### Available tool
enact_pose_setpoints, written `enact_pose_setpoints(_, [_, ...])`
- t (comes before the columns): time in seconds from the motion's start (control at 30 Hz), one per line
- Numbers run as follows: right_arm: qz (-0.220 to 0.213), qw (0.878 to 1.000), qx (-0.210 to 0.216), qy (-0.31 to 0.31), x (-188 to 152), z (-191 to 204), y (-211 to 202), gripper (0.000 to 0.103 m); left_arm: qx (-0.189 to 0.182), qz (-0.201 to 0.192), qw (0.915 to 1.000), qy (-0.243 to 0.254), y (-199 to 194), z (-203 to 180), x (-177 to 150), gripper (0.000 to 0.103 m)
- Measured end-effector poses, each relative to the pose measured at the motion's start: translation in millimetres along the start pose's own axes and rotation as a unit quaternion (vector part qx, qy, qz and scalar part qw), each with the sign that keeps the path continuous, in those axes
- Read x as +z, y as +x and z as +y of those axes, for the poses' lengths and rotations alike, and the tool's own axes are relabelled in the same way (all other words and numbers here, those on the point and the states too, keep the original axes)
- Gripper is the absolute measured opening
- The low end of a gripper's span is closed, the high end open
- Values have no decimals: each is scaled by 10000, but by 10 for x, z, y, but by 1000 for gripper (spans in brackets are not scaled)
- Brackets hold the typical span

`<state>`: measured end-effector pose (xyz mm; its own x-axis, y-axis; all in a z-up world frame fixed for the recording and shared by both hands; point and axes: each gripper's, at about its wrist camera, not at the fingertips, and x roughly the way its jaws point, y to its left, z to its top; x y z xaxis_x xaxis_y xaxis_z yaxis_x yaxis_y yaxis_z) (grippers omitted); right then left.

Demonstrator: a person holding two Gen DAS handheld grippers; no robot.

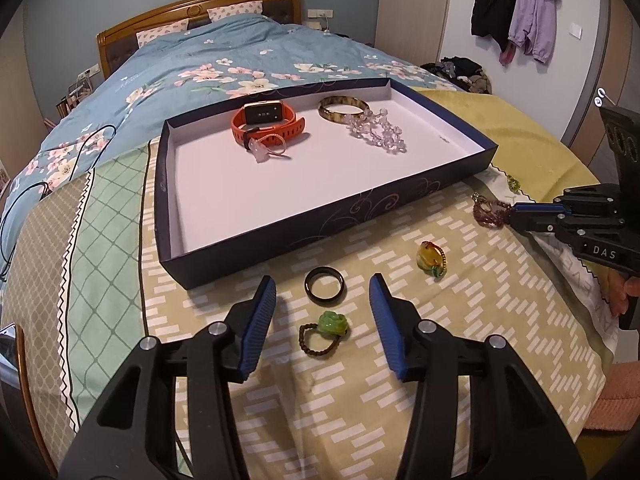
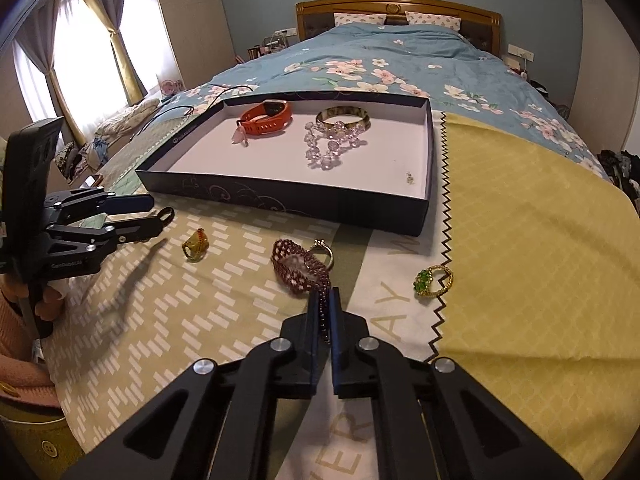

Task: Organize jewelry
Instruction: 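Grasp the dark red beaded bracelet with the right gripper while the left grasps the black ring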

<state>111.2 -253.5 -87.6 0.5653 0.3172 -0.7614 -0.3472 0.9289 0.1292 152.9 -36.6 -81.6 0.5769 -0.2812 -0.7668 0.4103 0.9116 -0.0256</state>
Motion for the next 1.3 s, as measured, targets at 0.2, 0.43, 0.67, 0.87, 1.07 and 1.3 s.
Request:
enact_pose_setpoints(0.2, [-213, 9997, 121, -66, 42, 57, -104, 3, -36, 104, 9999, -39, 72, 15, 31, 42])
enact_pose_setpoints(0.43, [-457, 9986, 242, -106, 137, 116, -225, 3, 9, 130, 9999, 17, 118, -12, 58, 32])
enact_pose_setpoints(0.67, [-572, 9977, 339, -114, 184, 155, -256, 3, 87, 114, 9999, 83, 117, -49, 59, 23])
enact_pose_setpoints(0.87, [-671, 9969, 406, -63, 228, 136, -282, 3, 56, -20, 10000, -24, 35, -41, 55, 23])
enact_pose_setpoints(1.07, [-770, 9960, 446, -57, 288, 128, -302, 3, 10, -269, 9996, 4, -128, -87, 121, 23])
enact_pose_setpoints(1.3, [-884, 9950, 451, -111, 366, 146, -324, 3, -17, -507, 9987, 0, -276, -114, 205, 23])
